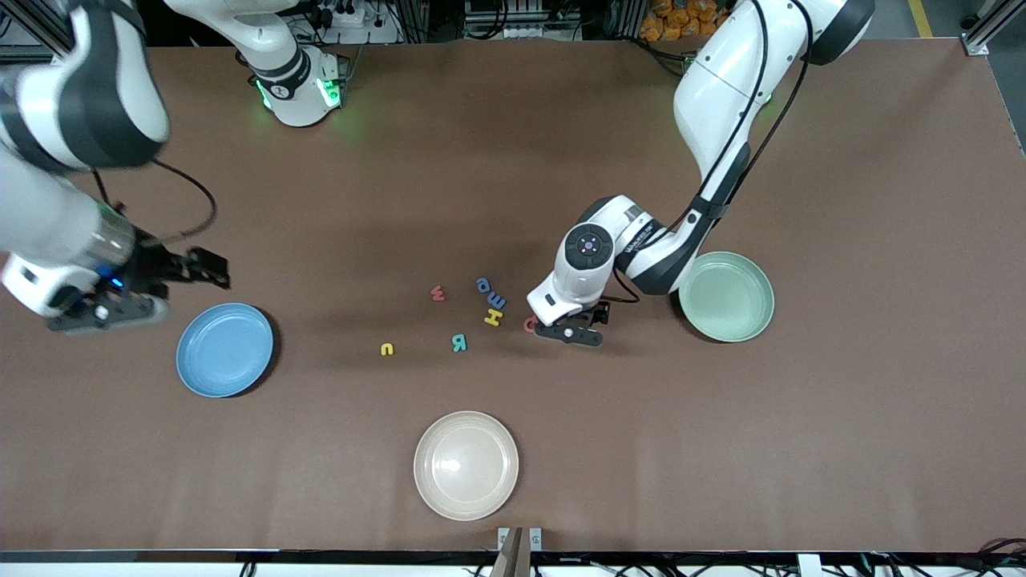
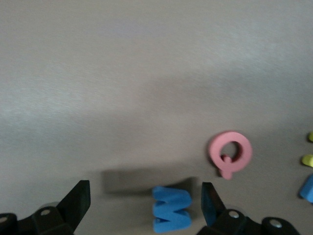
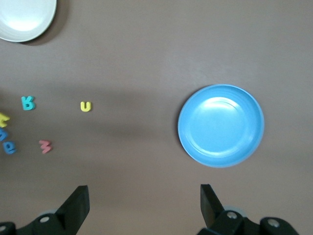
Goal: Sort upper and lower case letters into plates
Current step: 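Grasp the blue M with the left gripper while the right gripper grasps yellow u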
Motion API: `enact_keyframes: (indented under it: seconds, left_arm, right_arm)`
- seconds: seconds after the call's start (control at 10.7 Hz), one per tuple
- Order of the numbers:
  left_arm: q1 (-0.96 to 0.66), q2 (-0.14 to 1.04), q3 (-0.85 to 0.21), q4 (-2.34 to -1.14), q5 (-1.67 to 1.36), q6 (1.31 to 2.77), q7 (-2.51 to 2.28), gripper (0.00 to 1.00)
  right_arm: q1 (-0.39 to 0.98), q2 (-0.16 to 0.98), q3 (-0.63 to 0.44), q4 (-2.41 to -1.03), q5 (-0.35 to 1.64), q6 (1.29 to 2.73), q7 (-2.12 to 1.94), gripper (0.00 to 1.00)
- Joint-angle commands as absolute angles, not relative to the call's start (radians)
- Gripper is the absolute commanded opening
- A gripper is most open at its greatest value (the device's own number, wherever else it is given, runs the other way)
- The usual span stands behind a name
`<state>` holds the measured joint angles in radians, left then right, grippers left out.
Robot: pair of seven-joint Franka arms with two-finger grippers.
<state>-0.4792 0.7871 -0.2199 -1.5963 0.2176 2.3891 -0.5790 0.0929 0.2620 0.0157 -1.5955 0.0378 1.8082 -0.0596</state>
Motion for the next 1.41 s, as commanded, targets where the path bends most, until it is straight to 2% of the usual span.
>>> enact_keyframes:
  seconds: [0.0,0.28,0.56,0.66,0.84,0.94,1.12,1.22,1.31]
  left_arm:
    - [-0.509,0.802,-0.210,-1.580,0.241,2.395,-0.620,1.00]
    - [-0.512,0.815,-0.210,-1.588,0.250,2.393,-0.637,1.00]
    - [-0.509,0.816,-0.210,-1.588,0.250,2.393,-0.638,0.65]
    - [-0.511,0.818,-0.210,-1.588,0.249,2.393,-0.640,0.61]
    - [-0.509,0.824,-0.210,-1.586,0.249,2.393,-0.641,0.46]
    - [-0.511,0.824,-0.210,-1.588,0.249,2.393,-0.644,0.45]
    - [-0.512,0.830,-0.210,-1.586,0.249,2.391,-0.646,0.35]
    - [-0.511,0.831,-0.210,-1.585,0.247,2.391,-0.646,0.26]
    - [-0.509,0.830,-0.210,-1.583,0.245,2.391,-0.647,0.22]
  right_arm:
    - [0.141,0.384,0.014,-1.574,0.049,1.906,-0.032,1.00]
    - [0.244,0.541,0.012,-1.594,0.035,2.107,0.130,1.00]
    - [0.271,0.636,0.011,-1.600,0.031,2.223,0.147,1.00]
    - [0.273,0.646,0.011,-1.609,0.031,2.235,0.147,1.00]
    - [0.297,0.675,0.011,-1.644,0.031,2.302,0.156,1.00]
    - [0.304,0.680,0.011,-1.663,0.031,2.334,0.197,1.00]
    - [0.330,0.698,0.012,-1.661,0.031,2.341,0.242,1.00]
    - [0.337,0.709,0.012,-1.657,0.032,2.345,0.261,1.00]
    - [0.351,0.728,0.012,-1.660,0.034,2.389,0.277,1.00]
